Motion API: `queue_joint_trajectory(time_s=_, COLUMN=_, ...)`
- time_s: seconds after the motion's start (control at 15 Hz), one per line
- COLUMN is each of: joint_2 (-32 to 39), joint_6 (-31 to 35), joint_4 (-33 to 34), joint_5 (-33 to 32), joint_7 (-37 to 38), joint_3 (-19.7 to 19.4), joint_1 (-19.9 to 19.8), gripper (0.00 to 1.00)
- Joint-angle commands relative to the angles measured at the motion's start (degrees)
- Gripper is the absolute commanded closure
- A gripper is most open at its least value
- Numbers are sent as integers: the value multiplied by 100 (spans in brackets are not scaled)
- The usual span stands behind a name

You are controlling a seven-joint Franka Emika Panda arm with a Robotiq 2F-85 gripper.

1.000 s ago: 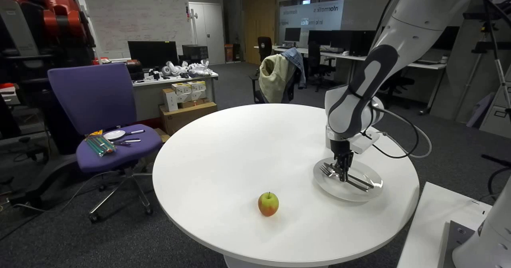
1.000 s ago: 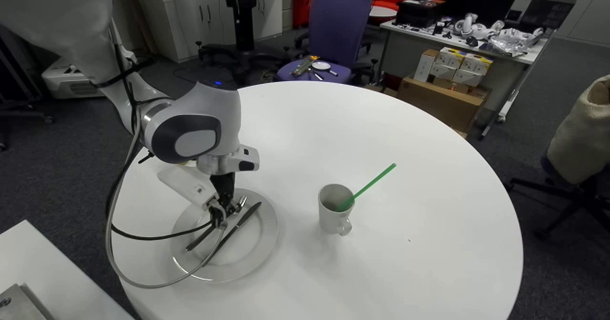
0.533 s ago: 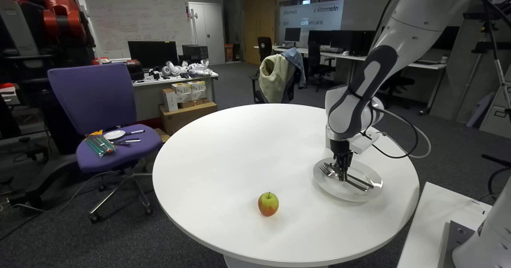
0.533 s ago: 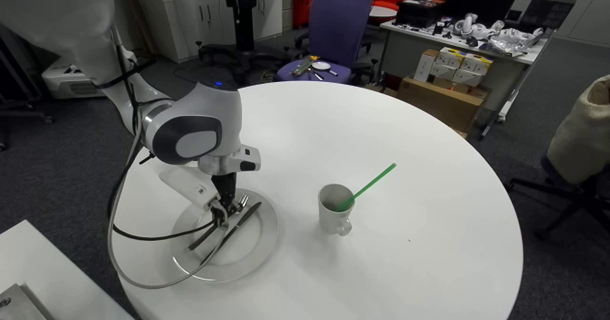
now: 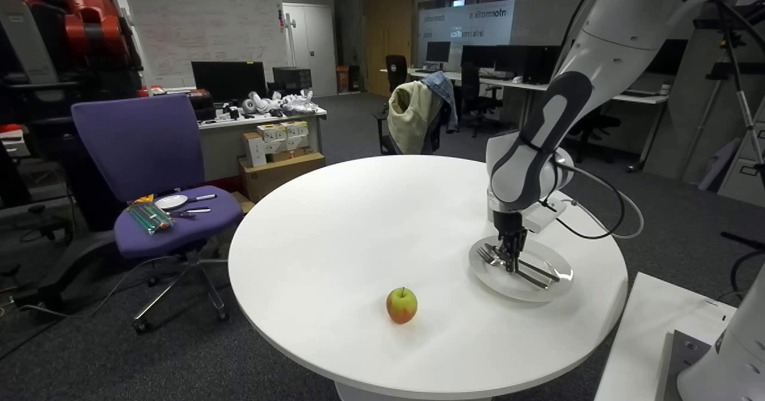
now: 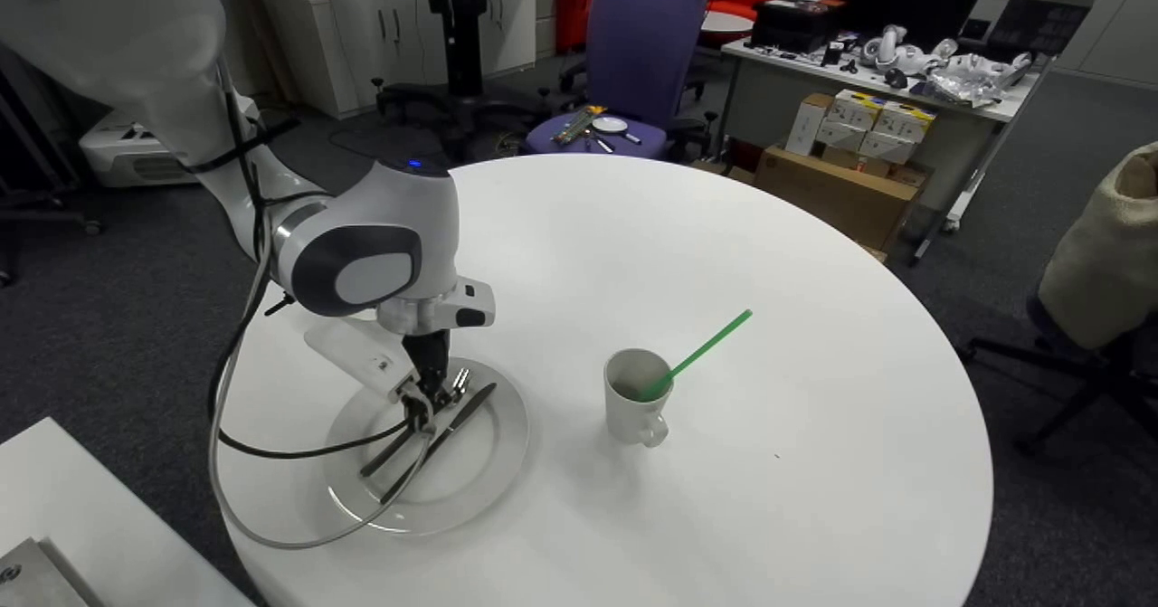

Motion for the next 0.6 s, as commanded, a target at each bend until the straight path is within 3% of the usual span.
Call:
queue_joint_trajectory(time_s=0.0, joint_2=51, joint_6=64, joint_4=98, joint_5=84, joint_7=-178, joint_3=82, joint_1=-102, gripper=97)
queue_joint_trajectory(time_s=0.33, joint_2=48, joint_6=54, joint_4=112, joint_5=74, joint_7=-172, joint_3=75, joint_1=-99, gripper=97)
queue_joint_trajectory(time_s=0.47, joint_2=53, joint_6=47, joint_4=121, joint_5=65, joint_7=-168, joint_3=71, joint_1=-94, gripper=64)
queue_joint_trajectory(time_s=0.53, joint_2=56, joint_6=44, joint_4=128, joint_5=65, joint_7=-169, joint_3=72, joint_1=-95, gripper=59)
